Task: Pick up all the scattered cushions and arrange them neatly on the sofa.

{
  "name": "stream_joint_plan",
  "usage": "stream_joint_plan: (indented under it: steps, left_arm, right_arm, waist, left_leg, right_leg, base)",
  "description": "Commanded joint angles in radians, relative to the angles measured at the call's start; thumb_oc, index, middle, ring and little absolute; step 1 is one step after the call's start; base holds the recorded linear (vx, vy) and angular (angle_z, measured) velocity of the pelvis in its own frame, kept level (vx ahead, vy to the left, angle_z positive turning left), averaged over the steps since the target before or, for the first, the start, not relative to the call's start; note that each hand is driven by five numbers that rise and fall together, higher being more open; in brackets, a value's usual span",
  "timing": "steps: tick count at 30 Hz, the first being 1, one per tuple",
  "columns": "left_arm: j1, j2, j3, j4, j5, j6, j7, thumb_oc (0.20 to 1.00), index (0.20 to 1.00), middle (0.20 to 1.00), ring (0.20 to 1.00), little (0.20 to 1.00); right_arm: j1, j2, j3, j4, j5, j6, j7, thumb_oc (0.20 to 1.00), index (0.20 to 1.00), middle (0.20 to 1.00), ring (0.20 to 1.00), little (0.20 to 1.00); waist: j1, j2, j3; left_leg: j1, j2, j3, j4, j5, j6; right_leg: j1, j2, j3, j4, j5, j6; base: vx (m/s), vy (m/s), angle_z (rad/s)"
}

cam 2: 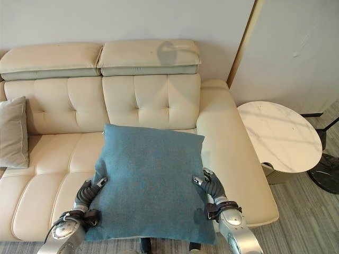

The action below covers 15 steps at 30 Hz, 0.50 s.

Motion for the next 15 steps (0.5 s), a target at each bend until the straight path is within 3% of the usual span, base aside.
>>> stream_joint_plan:
  steps: [1,4,5,6,7,8,9,15]
  left_arm:
    - [-0.146,0.021,-0.038,-0.030,0.052,-0.114,0.024,0.200,0.200,0.200,0.200,0.200]
    - [-0.300,0.032,-0.085,0.013,0.126,-0.154,0.105,0.200,0.200,0.200,0.200,0.200]
    - [-0.469,0.042,-0.138,0.086,0.165,-0.183,0.186,0.200,0.200,0.200,0.200,0.200]
    - [-0.473,0.042,-0.138,0.088,0.165,-0.185,0.187,0.200,0.200,0.200,0.200,0.200]
    - [-0.698,0.071,-0.196,0.181,0.183,-0.215,0.282,0.200,0.200,0.200,0.200,0.200]
    - [-0.703,0.071,-0.197,0.184,0.182,-0.216,0.282,0.200,0.200,0.200,0.200,0.200]
    - [-0.977,0.119,-0.279,0.311,0.216,-0.237,0.386,0.200,0.200,0.200,0.200,0.200]
    - [-1.359,0.214,-0.386,0.538,0.317,-0.237,0.527,0.200,0.200,0.200,0.200,0.200]
  right_arm:
    - [-0.136,0.055,0.054,-0.015,-0.018,-0.106,-0.014,0.200,0.200,0.200,0.200,0.200]
    - [-0.295,0.061,0.099,0.039,-0.035,-0.139,-0.088,0.200,0.200,0.200,0.200,0.200]
    - [-0.460,0.059,0.140,0.091,-0.037,-0.162,-0.153,0.200,0.200,0.200,0.200,0.200]
    - [-0.464,0.059,0.140,0.094,-0.036,-0.163,-0.153,0.200,0.200,0.200,0.200,0.200]
    - [-0.660,0.044,0.174,0.163,-0.009,-0.188,-0.229,0.200,0.200,0.200,0.200,0.200]
    - [-0.664,0.044,0.173,0.165,-0.008,-0.189,-0.229,0.200,0.200,0.200,0.200,0.200]
    - [-0.892,0.004,0.196,0.265,-0.008,-0.220,-0.317,0.200,0.200,0.200,0.200,0.200]
    - [-1.224,-0.080,0.199,0.434,-0.099,-0.259,-0.492,0.200,0.200,0.200,0.200,0.200]
  waist:
    - [0.021,-0.024,-0.047]
    - [0.025,-0.026,-0.017]
    - [0.029,-0.024,0.033]
    - [0.029,-0.024,0.034]
    - [0.034,-0.021,0.094]
    - [0.034,-0.021,0.092]
    - [0.031,-0.018,0.130]
    - [0.013,-0.004,0.151]
  left_leg:
    - [0.044,-0.020,-0.068,-0.005,-0.148,0.000]
    - [0.023,-0.024,-0.078,-0.005,-0.142,0.001]
    - [-0.033,-0.026,-0.087,-0.005,-0.121,0.001]
    - [-0.036,-0.026,-0.087,-0.005,-0.119,0.001]
    - [-0.128,-0.025,-0.099,0.023,-0.094,0.001]
    - [-0.134,-0.025,-0.098,0.025,-0.093,0.001]
    - [-0.258,-0.022,-0.109,0.102,-0.085,-0.005]
    - [-0.466,-0.021,-0.129,0.189,-0.067,-0.016]
  right_leg:
    - [0.038,-0.008,-0.033,0.001,-0.150,0.025]
    - [0.020,-0.011,-0.020,0.001,-0.145,0.024]
    - [-0.039,-0.012,-0.001,0.009,-0.131,0.020]
    - [-0.042,-0.012,-0.001,0.009,-0.129,0.019]
    - [-0.150,-0.019,0.019,0.069,-0.126,0.013]
    - [-0.156,-0.019,0.019,0.069,-0.124,0.012]
    - [-0.275,-0.027,0.033,0.140,-0.120,0.005]
    - [-0.462,-0.037,0.049,0.211,-0.118,0.001]
  base:
    - [0.07,0.004,0.05]
    - [-0.07,-0.004,0.06]
    - [-0.22,-0.004,0.08]
    - [-0.42,-0.014,0.14]
    - [-0.25,-0.012,0.17]
    - [-0.44,-0.028,0.16]
    - [-0.23,-0.014,0.12]
    - [-0.07,0.004,0.06]
